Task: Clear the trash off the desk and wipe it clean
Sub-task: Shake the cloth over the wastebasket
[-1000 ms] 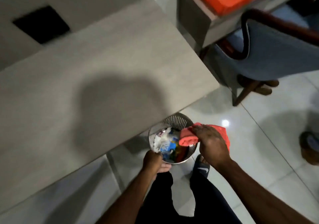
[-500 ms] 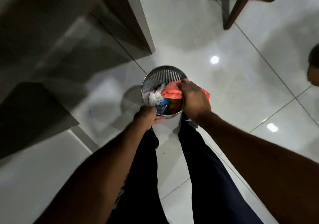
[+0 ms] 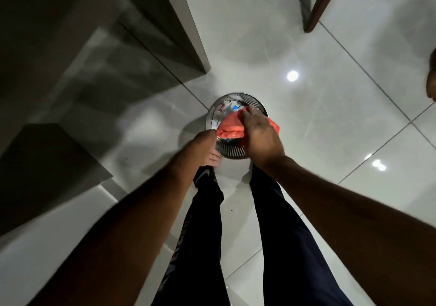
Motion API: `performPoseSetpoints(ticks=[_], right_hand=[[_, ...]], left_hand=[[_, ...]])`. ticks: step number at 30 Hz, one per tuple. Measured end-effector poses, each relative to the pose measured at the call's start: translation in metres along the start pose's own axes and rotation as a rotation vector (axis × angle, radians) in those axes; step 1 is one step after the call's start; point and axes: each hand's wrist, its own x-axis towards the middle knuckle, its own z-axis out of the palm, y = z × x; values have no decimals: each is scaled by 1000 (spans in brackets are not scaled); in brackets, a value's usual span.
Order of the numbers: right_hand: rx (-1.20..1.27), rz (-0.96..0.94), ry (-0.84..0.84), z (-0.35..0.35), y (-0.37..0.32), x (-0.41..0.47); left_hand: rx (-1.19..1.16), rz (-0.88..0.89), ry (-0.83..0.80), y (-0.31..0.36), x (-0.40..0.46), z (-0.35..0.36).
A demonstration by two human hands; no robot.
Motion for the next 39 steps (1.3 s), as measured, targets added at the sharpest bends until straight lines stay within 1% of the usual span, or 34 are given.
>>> performPoseSetpoints(ticks=[1,3,4,5,6,8,9,10,12,14,15,18,19,21,23,25,26,27,29,31,33,36,39], right_hand=[[14,9,15,-10,-11,-8],[44,18,81,-34,-34,-29],[46,14,137,-47,-48,-40],[32,4,198,-58,-60,-51],[7,-12,272,-73,-74,-62],[-56,-17,392,-103,-102,-86],[-71,-7,412,-119,-117,-97],[-61,4,411,-130,-128,-106],[11,-13,420,-162,-155,-126],[162,-19,440,-198,-181,-145],[284,1,452,-213,-190,-149],[686,62,562,-271,-218,-141],[815,75,587,-293,-225,-132],[1121,90,532,-333,-233,-112],[1434,41,340,-366,-238,-94],[1600,-32,158,-387,-239,-76],[1654,-68,116,-397,-238,-64],[1697,-92,111,-406,-238,-51],[1759,-122,181,-426,-236,-19],[1724,-135,273,-451,-235,13],[1603,-109,341,-474,-231,49],[1348,-32,425,-502,-225,107],[1005,83,458,-525,-225,168]], left_hand=[[0,13,-8,12,-19,-4],[-88,81,-55,37,-64,-9],[-122,140,-80,49,-93,-8],[-107,223,-79,57,-120,-6],[-46,347,-54,63,-152,-4],[132,650,-9,68,-217,0],[255,800,16,71,-251,2],[400,917,56,73,-283,4],[691,1088,155,83,-355,0],[900,1218,214,96,-425,-10],[983,1259,224,104,-454,-16],[1177,1382,225,133,-543,-36],[1194,1403,194,144,-569,-43],[1132,1379,76,166,-609,-53],[1041,1386,13,192,-638,-62],[951,1434,34,221,-656,-69],[911,1455,64,239,-662,-72],[877,1467,108,259,-665,-74],[831,1466,222,303,-660,-78],[810,1448,332,347,-646,-83],[799,1437,470,393,-628,-86],[768,1360,625,451,-597,-89],[730,1291,685,505,-563,-90]])
